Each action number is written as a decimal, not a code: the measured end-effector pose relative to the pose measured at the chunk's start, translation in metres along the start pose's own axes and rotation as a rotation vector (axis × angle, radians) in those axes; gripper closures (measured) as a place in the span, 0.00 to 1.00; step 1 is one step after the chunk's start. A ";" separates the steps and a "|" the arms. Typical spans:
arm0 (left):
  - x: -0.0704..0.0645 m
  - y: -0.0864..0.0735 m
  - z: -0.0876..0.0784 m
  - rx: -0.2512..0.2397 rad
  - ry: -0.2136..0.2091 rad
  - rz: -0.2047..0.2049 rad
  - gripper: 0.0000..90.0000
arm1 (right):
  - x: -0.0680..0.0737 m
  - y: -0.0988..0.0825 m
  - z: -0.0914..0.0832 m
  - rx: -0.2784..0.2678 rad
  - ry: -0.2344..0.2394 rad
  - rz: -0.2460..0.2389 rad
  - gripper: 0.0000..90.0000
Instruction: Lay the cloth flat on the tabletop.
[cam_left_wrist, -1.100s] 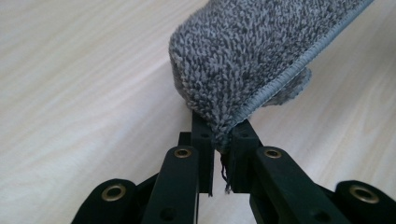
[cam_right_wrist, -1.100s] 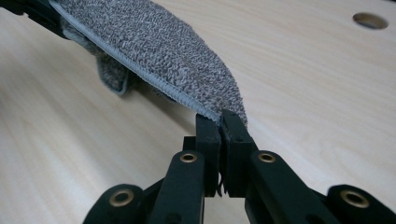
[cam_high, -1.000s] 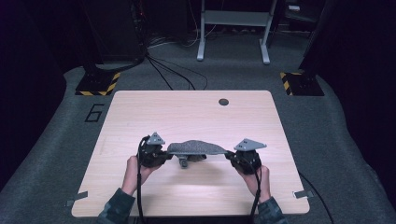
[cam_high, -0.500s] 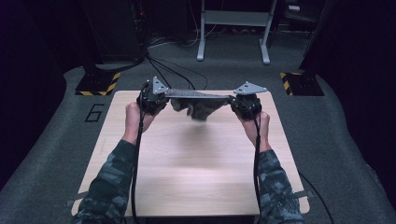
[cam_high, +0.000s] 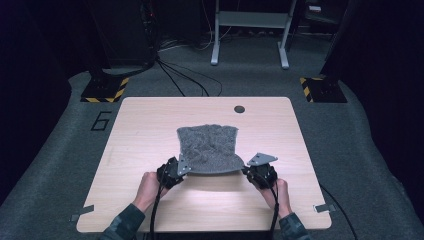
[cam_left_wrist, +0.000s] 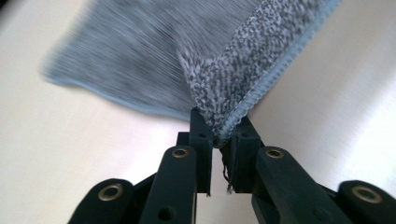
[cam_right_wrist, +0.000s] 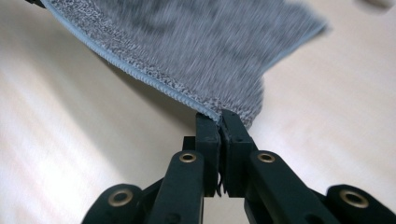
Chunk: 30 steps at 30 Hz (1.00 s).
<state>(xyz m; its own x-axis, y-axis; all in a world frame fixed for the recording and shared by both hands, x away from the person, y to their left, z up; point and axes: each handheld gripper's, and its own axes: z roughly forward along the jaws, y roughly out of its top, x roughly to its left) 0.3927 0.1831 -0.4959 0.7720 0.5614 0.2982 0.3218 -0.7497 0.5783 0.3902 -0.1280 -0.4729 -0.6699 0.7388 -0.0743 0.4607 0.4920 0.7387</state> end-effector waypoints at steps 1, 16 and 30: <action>-0.001 -0.003 0.001 -0.004 -0.025 -0.016 0.90 | 0.003 -0.008 0.001 0.016 0.006 -0.009 0.97; 0.014 -0.042 -0.037 -0.090 -0.087 -0.245 0.37 | 0.000 -0.030 -0.016 -0.033 0.152 0.099 0.50; 0.063 -0.011 -0.015 -0.103 -0.046 -0.373 0.30 | -0.045 0.010 0.009 -0.048 0.041 0.169 0.47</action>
<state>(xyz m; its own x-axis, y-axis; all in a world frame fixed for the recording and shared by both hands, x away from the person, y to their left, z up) 0.4301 0.2320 -0.4719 0.6370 0.7706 0.0203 0.5299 -0.4569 0.7144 0.4301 -0.1522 -0.4676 -0.6085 0.7895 0.0802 0.5414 0.3391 0.7694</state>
